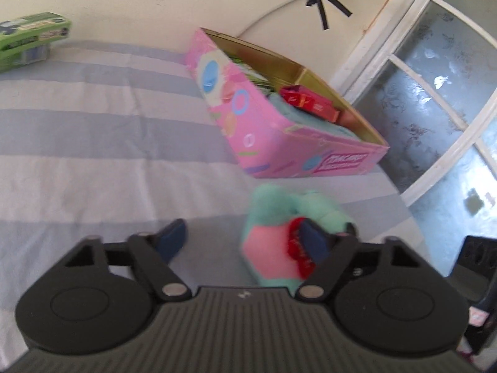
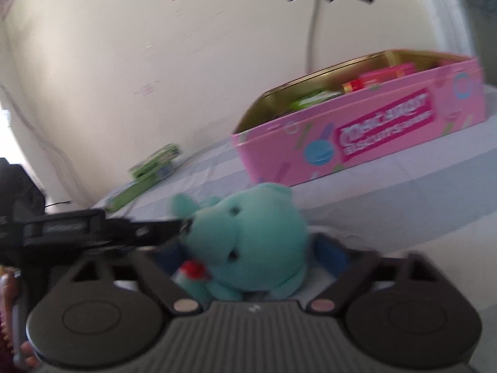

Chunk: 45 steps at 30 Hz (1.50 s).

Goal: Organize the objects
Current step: 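Carry the teddy bear into the tin and open the right gripper, then withdraw the grippers from the tin toward the green medicine box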

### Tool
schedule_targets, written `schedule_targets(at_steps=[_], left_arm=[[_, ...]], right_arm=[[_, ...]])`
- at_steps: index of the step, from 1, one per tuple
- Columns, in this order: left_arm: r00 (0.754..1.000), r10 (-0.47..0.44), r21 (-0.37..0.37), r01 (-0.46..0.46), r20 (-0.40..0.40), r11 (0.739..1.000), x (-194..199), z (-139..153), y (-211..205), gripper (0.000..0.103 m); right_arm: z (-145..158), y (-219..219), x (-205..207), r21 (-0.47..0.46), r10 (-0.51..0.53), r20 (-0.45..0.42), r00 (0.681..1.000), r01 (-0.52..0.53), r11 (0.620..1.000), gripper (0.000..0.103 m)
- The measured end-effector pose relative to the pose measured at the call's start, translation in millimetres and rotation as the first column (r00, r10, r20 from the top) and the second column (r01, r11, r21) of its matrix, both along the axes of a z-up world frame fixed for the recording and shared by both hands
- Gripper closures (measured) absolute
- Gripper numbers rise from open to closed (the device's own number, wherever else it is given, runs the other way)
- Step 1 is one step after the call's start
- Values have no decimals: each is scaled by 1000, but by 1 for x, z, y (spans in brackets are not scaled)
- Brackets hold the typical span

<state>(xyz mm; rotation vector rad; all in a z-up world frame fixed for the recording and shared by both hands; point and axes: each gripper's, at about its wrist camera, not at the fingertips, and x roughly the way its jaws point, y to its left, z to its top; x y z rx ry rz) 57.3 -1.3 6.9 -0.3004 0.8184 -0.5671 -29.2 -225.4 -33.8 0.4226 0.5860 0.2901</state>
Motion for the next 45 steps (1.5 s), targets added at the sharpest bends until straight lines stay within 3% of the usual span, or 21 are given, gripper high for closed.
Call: schedule_targets(at_steps=[3, 6, 9, 11, 14, 16, 18, 19, 25, 30, 36, 45], left_arm=[[999, -16, -25, 16, 27, 1000, 7, 19, -8, 34], [994, -33, -55, 39, 108, 998, 14, 51, -21, 34], [978, -33, -25, 38, 205, 999, 28, 80, -43, 34], [966, -23, -8, 26, 257, 1000, 44, 91, -57, 33], [967, -4, 46, -8, 254, 999, 76, 89, -74, 27], [968, 27, 101, -54, 250, 993, 90, 77, -80, 20], [970, 59, 161, -99, 234, 982, 99, 68, -84, 20], [971, 65, 156, -102, 229, 982, 98, 66, -81, 20], [962, 95, 130, -131, 254, 983, 80, 71, -69, 19], [933, 112, 167, -177, 341, 970, 37, 81, -63, 18], [916, 116, 270, -232, 385, 934, -3, 72, -59, 18], [917, 103, 322, -238, 385, 916, -33, 58, -53, 18]], right_arm=[[5, -5, 1, 18, 3, 27, 1000, -3, 1000, 36], [21, -10, 1, 34, -2, 118, 993, -2, 999, 36], [45, -15, 7, 6, -46, 238, 970, 46, 999, 36], [58, -21, 23, 9, -75, 273, 959, 76, 997, 36], [65, -32, 55, -2, -112, 298, 948, 118, 993, 32], [58, -30, 80, -85, -107, 278, 955, 135, 987, 23], [45, -29, 100, -177, -117, 255, 960, 165, 970, 14], [41, -29, 104, -211, -154, 257, 954, 211, 954, 12], [45, -53, 73, -96, -277, 346, 896, 328, 940, 4], [48, -59, 44, -29, -351, 333, 875, 381, 924, 4], [44, -55, 11, -3, -382, 267, 885, 398, 918, 5], [45, -33, -13, -31, -348, 222, 911, 364, 931, 5]])
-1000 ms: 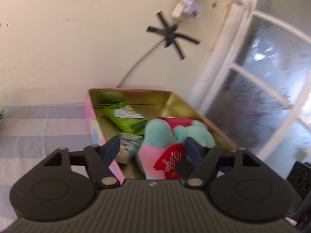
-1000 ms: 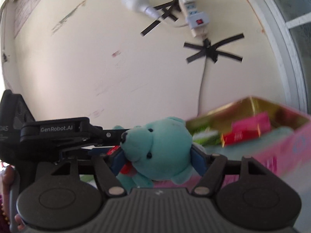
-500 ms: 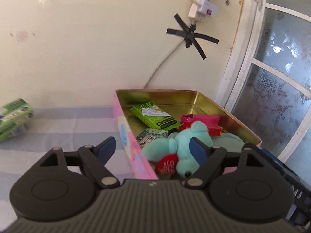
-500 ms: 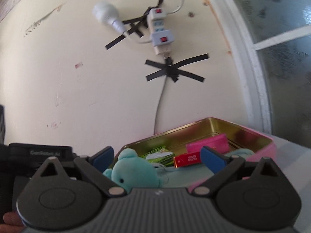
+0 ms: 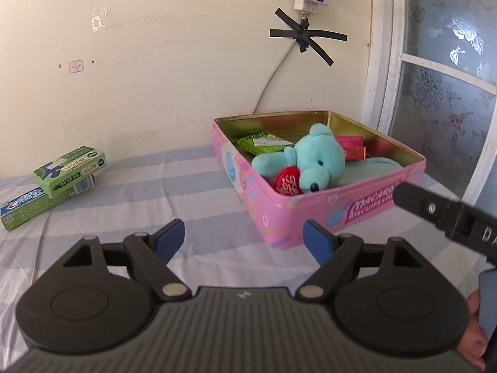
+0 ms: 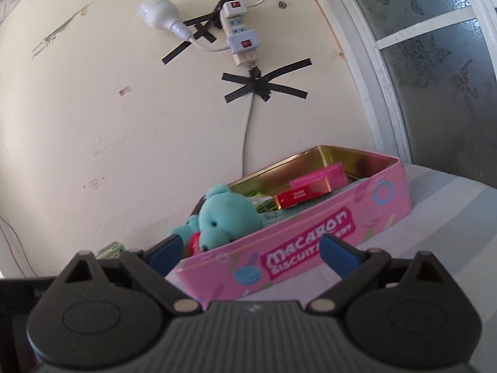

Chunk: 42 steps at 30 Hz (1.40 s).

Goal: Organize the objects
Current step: 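Withdraw the grippers from the tin toward the green medicine box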

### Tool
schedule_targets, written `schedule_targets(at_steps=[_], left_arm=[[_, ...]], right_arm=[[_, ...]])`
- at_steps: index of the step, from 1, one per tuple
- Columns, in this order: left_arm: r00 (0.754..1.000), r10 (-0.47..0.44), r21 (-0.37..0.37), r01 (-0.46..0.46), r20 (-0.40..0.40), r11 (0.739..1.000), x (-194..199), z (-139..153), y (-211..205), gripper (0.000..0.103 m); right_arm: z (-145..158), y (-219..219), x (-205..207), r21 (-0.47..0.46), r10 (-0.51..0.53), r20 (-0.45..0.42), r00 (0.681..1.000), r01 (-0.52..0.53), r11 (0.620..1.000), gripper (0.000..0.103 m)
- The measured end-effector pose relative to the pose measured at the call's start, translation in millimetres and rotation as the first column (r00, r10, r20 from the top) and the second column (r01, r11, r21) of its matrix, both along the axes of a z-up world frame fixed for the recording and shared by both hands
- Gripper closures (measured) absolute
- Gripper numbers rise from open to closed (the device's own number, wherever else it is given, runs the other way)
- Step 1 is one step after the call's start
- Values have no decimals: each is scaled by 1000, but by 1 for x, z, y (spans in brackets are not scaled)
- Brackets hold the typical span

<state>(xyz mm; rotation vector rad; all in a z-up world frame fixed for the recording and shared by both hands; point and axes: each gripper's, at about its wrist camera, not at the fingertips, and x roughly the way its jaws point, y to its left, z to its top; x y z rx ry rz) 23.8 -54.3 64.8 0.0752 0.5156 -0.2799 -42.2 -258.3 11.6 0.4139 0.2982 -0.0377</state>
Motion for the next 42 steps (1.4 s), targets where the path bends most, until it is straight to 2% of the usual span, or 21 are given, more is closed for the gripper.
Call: schedule_targets(at_steps=[9, 23, 28, 42], left_arm=[[1000, 8, 5, -8, 3, 1000, -14, -5, 7, 18], [998, 66, 31, -65, -24, 997, -13, -21, 31, 17], [996, 82, 33, -81, -26, 996, -9, -25, 42, 13], [987, 152, 58, -149, -55, 987, 11, -43, 81, 13]], right_arm=[[11, 16, -16, -28, 28, 21, 999, -27, 999, 5], [5, 28, -10, -8, 69, -22, 997, -70, 998, 5], [1, 37, -3, -10, 91, -45, 995, -91, 996, 6], [-13, 74, 15, -50, 162, -117, 980, -169, 984, 7]])
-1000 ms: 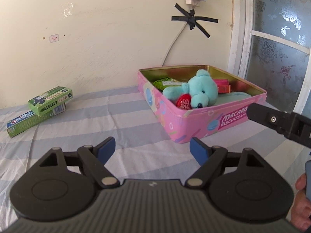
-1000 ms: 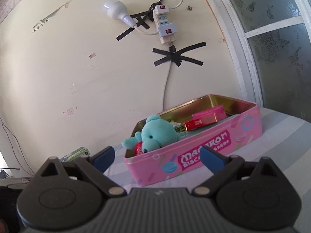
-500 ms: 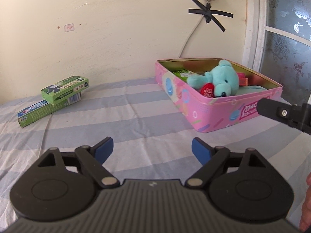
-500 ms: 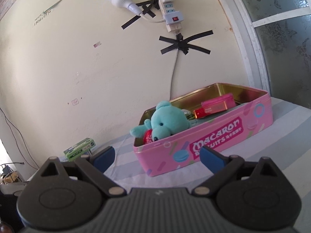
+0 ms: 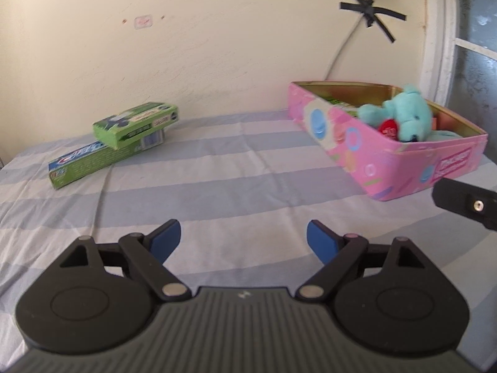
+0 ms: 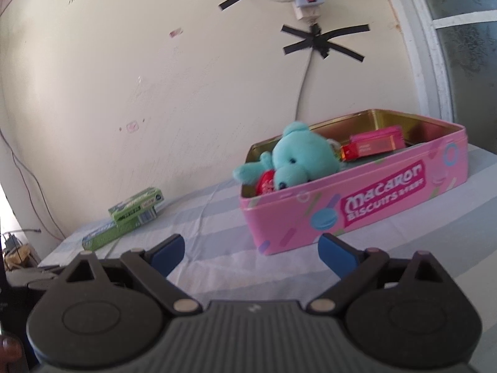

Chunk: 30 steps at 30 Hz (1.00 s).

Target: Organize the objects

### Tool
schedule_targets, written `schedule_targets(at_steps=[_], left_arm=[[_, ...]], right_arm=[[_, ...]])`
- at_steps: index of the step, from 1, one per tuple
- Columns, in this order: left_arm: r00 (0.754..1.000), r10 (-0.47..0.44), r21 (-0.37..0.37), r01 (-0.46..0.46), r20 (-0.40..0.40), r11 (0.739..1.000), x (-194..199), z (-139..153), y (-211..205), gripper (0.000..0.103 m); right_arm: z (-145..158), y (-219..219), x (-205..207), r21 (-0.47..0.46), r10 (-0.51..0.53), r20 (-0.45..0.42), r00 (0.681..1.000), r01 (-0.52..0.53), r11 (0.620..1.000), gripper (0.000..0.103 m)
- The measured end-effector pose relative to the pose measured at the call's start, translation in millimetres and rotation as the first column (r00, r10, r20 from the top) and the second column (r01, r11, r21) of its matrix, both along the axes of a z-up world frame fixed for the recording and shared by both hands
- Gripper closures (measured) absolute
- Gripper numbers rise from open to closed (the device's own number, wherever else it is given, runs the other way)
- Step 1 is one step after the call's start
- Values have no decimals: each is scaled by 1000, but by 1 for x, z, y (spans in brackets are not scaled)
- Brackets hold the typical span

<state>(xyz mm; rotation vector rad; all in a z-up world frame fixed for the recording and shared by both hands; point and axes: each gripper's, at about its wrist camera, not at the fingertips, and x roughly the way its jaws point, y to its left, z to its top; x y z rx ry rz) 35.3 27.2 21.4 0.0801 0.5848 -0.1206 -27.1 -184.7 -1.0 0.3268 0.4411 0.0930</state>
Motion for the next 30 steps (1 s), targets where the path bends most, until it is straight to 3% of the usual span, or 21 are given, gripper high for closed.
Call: schedule_targets(at_steps=[9, 21, 30], left_arm=[[1000, 9, 29, -9, -5, 1000, 17, -8, 21, 13], [996, 89, 37, -90, 4, 995, 43, -3, 72, 13], [980, 191, -49, -194, -60, 980, 68, -14, 112, 13]], right_arm=[[-9, 27, 13, -38, 54, -46, 997, -55, 998, 7], [-11, 68, 39, -83, 132, -95, 987, -140, 987, 7], [-3, 106, 99, -29, 236, -136, 962, -242, 970, 7]])
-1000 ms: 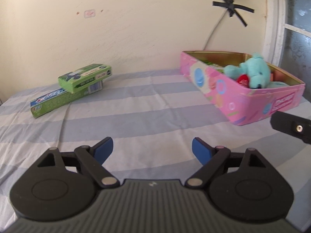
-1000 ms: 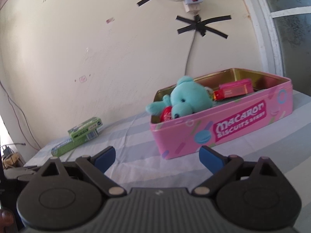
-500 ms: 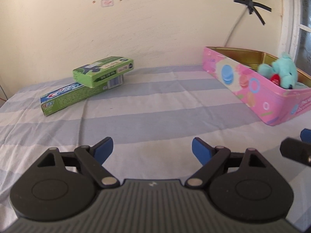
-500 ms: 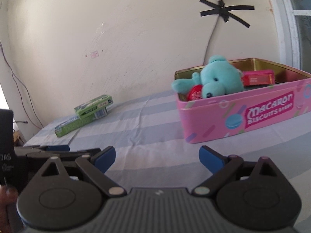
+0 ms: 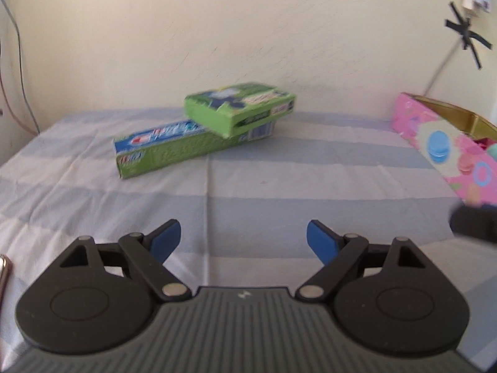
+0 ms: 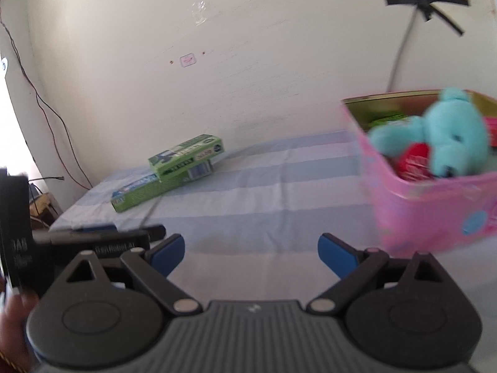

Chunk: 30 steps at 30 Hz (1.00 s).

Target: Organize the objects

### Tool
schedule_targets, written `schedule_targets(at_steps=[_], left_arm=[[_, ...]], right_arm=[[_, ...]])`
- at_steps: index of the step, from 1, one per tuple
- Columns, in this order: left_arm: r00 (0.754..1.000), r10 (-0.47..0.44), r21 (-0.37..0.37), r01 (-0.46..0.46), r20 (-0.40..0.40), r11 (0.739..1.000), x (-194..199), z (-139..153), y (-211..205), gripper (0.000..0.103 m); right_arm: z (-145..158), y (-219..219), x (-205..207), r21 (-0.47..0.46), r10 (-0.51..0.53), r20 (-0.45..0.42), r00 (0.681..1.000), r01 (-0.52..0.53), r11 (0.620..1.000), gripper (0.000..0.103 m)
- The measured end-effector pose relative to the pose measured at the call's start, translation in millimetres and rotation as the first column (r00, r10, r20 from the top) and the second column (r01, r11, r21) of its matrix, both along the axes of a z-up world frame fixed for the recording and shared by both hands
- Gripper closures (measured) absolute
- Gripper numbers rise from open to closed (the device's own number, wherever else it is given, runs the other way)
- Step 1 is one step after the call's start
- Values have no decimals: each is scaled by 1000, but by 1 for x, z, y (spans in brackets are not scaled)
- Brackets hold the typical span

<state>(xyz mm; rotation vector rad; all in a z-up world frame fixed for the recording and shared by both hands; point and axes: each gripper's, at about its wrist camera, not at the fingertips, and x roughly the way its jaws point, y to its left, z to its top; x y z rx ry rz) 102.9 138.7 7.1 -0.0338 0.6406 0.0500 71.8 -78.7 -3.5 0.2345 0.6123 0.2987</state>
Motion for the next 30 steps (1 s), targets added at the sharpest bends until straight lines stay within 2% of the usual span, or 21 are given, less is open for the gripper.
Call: schedule_targets(at_steps=[3, 6, 10, 13, 17, 20, 24, 25, 29, 30], left_arm=[[1000, 20, -50, -20, 4, 999, 2, 3, 12, 13], [996, 84, -82, -82, 23, 993, 3, 9, 29, 13], [987, 164, -170, -161, 1, 972, 5, 10, 56, 13], [980, 198, -194, -197, -18, 961, 7, 9, 66, 13], [977, 209, -218, -211, -31, 953, 10, 8, 72, 13], [980, 197, -229, -199, -32, 953, 9, 9, 71, 13], [987, 159, -239, -163, -37, 957, 10, 8, 67, 13], [988, 153, -240, -157, -38, 958, 10, 8, 66, 13], [988, 150, -237, -154, -38, 959, 10, 8, 65, 13], [988, 151, -237, -156, -39, 959, 10, 8, 65, 13]], right_arm=[[3, 15, 31, -8, 32, -3, 999, -32, 999, 7], [5, 30, 67, 0, 55, -6, 998, -55, 998, 7], [7, 43, 126, 118, 69, -42, 997, -64, 991, 7], [1, 54, 168, 211, 74, -104, 992, -50, 976, 7], [-12, 64, 206, 278, 45, -187, 981, 9, 960, 7], [-19, 70, 225, 280, 24, -211, 977, 36, 959, 7], [-28, 70, 242, 341, 43, -256, 966, 49, 939, 7], [-29, 70, 245, 350, 47, -264, 963, 51, 935, 8], [-33, 72, 248, 360, 85, -265, 960, 17, 933, 31], [-32, 73, 247, 362, 90, -261, 961, 11, 932, 33]])
